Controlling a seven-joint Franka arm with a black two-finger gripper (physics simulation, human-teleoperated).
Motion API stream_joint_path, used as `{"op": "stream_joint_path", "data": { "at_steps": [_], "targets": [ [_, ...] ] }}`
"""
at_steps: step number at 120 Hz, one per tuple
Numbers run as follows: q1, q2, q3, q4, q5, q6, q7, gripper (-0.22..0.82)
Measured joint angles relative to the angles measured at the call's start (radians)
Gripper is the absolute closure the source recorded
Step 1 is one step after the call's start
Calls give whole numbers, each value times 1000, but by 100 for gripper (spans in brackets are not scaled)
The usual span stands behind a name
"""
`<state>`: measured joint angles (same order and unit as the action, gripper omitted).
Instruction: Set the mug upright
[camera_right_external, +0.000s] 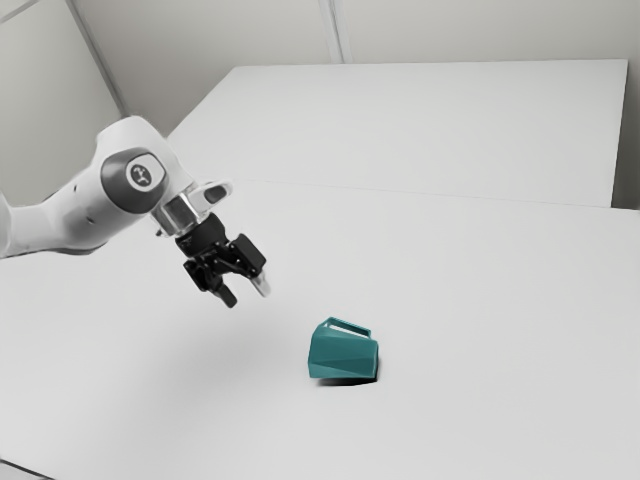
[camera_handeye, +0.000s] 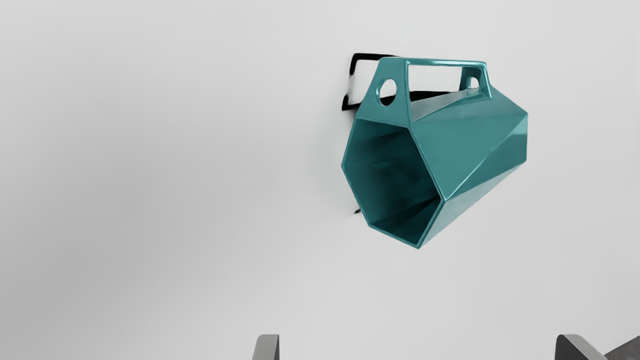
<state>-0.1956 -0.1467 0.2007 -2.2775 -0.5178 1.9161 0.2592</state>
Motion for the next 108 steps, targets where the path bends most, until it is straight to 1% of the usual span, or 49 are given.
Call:
{"op": "stream_joint_path", "data": {
  "at_steps": [18, 26, 49, 63, 90, 108],
  "targets": [
    [-3, -5, -1, -92, -93, 54, 55, 0],
    [-10, 5, -1, -112, -133, 82, 85, 0],
    [-24, 52, -5, -132, -257, 147, 181, 0],
    [-46, 97, -10, -134, -336, 182, 243, 0],
    [-76, 167, -13, -132, -479, 230, 370, 0],
    [-87, 190, -14, -129, -571, 252, 462, 0]
  ]
}}
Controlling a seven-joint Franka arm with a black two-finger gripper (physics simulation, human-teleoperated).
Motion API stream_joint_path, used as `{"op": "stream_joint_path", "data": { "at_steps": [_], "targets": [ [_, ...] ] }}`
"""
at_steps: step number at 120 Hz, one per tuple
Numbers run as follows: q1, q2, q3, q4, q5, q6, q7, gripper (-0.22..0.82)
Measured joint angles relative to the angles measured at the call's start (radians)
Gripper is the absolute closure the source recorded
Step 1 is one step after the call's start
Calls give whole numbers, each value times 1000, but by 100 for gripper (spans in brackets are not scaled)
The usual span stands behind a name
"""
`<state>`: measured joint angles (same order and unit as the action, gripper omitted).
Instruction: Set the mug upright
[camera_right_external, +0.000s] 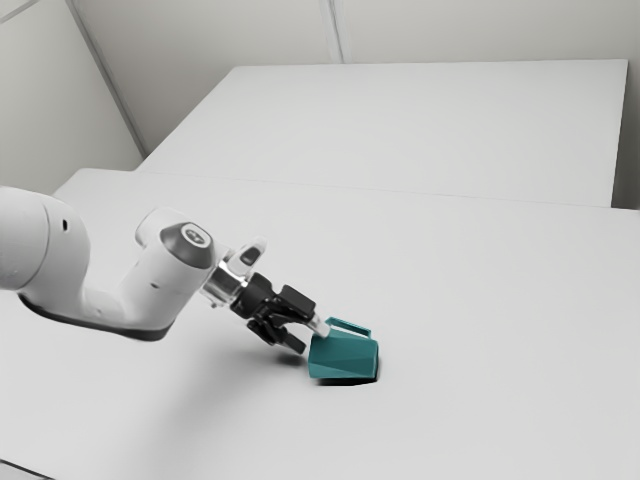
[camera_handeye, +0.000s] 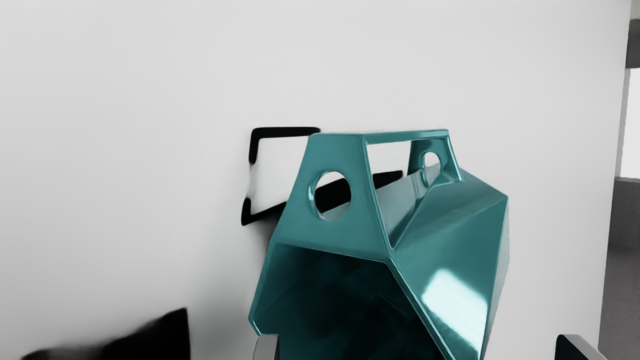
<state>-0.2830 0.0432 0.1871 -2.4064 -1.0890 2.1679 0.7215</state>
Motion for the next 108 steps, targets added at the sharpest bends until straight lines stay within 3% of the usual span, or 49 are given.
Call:
{"op": "stream_joint_path", "data": {
  "at_steps": [108],
  "targets": [
    [-9, 36, -3, -33, -232, -76, 327, 0]
  ]
}}
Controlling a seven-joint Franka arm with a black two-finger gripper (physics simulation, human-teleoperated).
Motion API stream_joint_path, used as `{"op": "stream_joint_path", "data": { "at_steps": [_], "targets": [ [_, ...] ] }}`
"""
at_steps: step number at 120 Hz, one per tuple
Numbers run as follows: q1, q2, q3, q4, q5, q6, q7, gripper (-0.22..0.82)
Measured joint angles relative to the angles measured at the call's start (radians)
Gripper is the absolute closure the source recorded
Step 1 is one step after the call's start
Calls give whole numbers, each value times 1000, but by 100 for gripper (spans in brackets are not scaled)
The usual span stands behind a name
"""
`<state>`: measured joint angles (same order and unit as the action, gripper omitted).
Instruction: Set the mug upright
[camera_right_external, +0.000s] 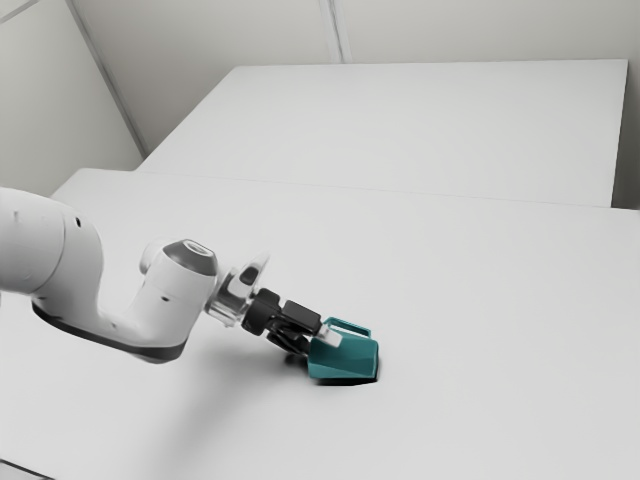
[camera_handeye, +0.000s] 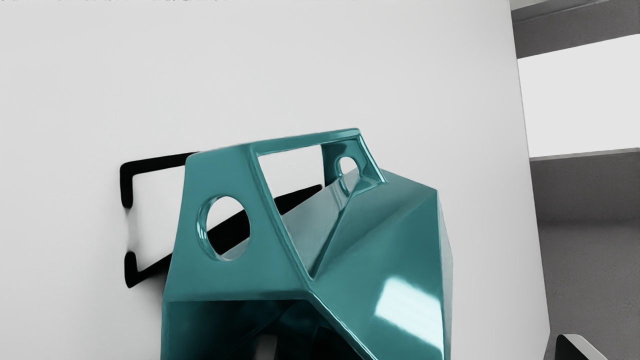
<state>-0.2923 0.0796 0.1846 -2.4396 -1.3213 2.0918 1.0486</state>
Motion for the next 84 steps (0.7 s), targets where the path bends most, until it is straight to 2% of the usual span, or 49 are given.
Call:
{"op": "stream_joint_path", "data": {
  "at_steps": [21, 84],
  "targets": [
    [-5, 1, -2, 0, -25, -13, 32, 3],
    [-14, 12, -3, -7, -36, -25, 91, 40]
  ]
}}
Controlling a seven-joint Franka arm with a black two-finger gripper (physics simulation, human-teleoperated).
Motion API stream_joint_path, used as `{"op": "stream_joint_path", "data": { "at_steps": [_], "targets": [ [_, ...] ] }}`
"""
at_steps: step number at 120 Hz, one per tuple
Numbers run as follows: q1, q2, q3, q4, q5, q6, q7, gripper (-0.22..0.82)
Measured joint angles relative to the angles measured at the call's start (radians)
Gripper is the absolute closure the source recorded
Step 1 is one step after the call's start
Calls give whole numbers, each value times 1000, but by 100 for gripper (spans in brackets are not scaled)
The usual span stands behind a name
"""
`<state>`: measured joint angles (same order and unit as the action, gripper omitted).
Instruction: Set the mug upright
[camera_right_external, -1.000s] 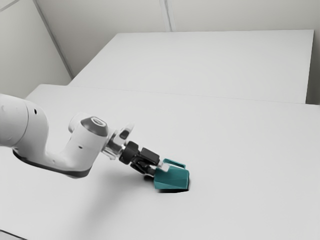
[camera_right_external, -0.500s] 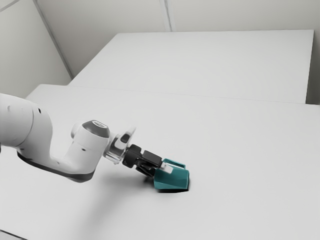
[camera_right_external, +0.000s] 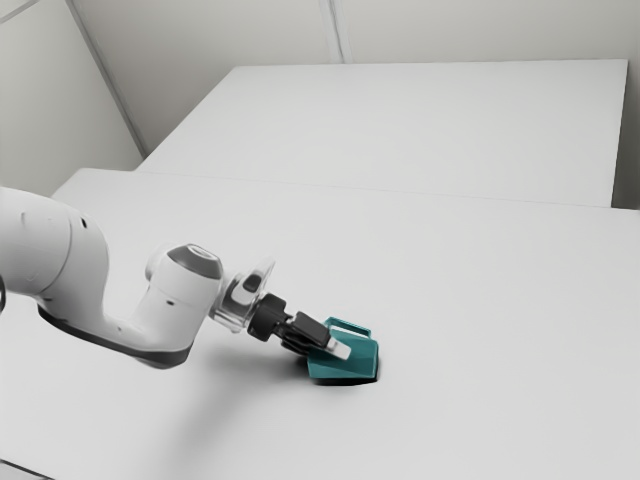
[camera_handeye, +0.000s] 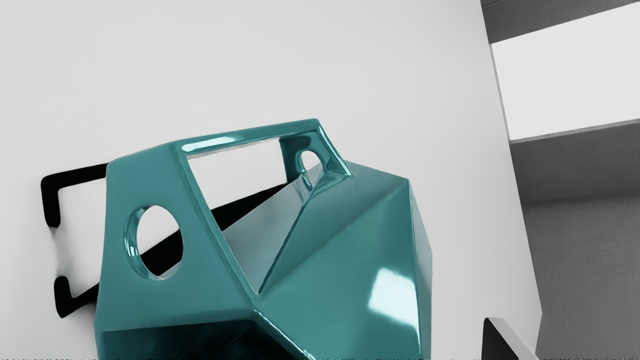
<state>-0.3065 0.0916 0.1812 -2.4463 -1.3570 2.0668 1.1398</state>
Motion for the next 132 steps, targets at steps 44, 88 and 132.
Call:
{"op": "stream_joint_path", "data": {
  "at_steps": [44, 88, 132],
  "targets": [
    [-6, 1, 0, 0, -15, -7, 28, 69],
    [-12, -44, -19, 4, -25, 13, 45, 78],
    [33, -224, -38, 91, 361, 83, -38, 79]
  ]
}}
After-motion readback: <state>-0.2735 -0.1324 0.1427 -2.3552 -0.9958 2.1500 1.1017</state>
